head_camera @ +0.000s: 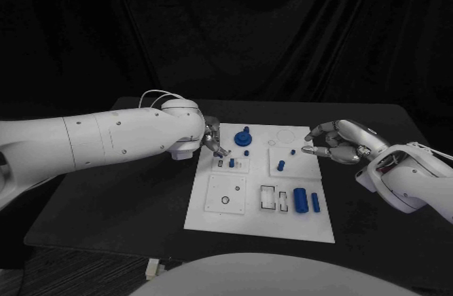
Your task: Assemble the parts on the task board
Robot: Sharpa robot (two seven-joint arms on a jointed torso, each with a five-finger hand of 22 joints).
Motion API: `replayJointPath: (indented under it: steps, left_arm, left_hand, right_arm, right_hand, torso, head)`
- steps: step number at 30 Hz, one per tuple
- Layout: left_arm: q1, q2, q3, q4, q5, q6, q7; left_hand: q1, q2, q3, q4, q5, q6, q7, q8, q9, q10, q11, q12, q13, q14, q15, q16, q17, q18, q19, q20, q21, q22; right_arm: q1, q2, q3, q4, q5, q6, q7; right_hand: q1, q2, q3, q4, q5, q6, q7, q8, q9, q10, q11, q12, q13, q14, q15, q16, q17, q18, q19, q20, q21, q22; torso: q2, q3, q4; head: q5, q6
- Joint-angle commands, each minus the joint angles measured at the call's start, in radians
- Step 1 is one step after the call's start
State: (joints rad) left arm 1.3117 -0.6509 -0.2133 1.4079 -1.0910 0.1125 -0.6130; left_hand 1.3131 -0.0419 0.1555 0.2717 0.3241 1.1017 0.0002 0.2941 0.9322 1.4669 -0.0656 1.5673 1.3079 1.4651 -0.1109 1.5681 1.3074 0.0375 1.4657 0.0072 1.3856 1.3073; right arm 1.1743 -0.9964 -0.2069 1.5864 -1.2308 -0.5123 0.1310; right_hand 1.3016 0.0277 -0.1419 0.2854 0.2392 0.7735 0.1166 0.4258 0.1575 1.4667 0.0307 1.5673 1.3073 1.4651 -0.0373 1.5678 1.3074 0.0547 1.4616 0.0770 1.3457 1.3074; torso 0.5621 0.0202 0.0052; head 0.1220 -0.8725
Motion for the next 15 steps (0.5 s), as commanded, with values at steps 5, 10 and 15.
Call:
replayJointPath:
  steps: [5, 10, 15]
  left_arm:
    - [-0.018, -0.006, 0.0, 0.025, -0.015, -0.028, -0.026]
    - [-0.028, -0.006, 0.0, 0.027, -0.028, -0.037, -0.027]
    - [-0.039, -0.005, 0.0, 0.024, -0.039, -0.048, -0.026]
  left_hand:
    - [-0.016, -0.001, 0.007, 0.009, -0.012, -0.012, 0.003, -0.008, 0.0, 0.104, 0.0, 0.003, 0.263, 0.106, 0.0, 0.003, 0.263, 0.005, 0.03, -0.005, -0.011, 0.206]
    - [-0.02, -0.002, 0.008, 0.011, -0.013, -0.014, 0.004, -0.009, -0.001, 0.104, 0.001, 0.003, 0.263, 0.106, 0.001, 0.003, 0.263, 0.005, 0.03, -0.004, -0.012, 0.206]
    - [-0.024, -0.002, 0.008, 0.013, -0.015, -0.014, 0.005, -0.009, -0.001, 0.104, 0.002, 0.003, 0.263, 0.106, 0.001, 0.003, 0.263, 0.005, 0.03, -0.004, -0.012, 0.206]
  right_arm:
    - [-0.002, -0.001, 0.001, 0.003, -0.002, 0.005, -0.018]
    - [-0.002, 0.0, 0.001, 0.004, -0.002, 0.005, -0.019]
    - [-0.003, 0.0, 0.001, 0.004, -0.002, 0.004, -0.018]
  right_hand:
    - [0.011, -0.002, -0.004, -0.001, 0.004, 0.007, -0.001, -0.003, -0.001, 0.104, 0.005, 0.004, 0.263, 0.105, 0.004, 0.0, 0.26, -0.001, 0.017, -0.003, -0.004, 0.193]
    - [0.011, -0.002, -0.004, -0.001, 0.004, 0.007, -0.001, -0.003, -0.001, 0.104, 0.005, 0.004, 0.263, 0.105, 0.004, 0.0, 0.26, -0.001, 0.017, -0.003, -0.004, 0.193]
    - [0.011, -0.002, -0.004, -0.001, 0.004, 0.007, -0.001, -0.003, -0.001, 0.104, 0.005, 0.004, 0.263, 0.105, 0.004, 0.0, 0.26, -0.001, 0.017, -0.003, -0.004, 0.193]
  torso:
    - [0.0, 0.0001, -0.001]
    - [0.002, -0.0003, 0.0002]
    - [0.002, -0.0003, -0.0003]
  head:
    - [-0.001, 0.0]
    - [-0.001, 0.0]
    - [0.001, 0.0]
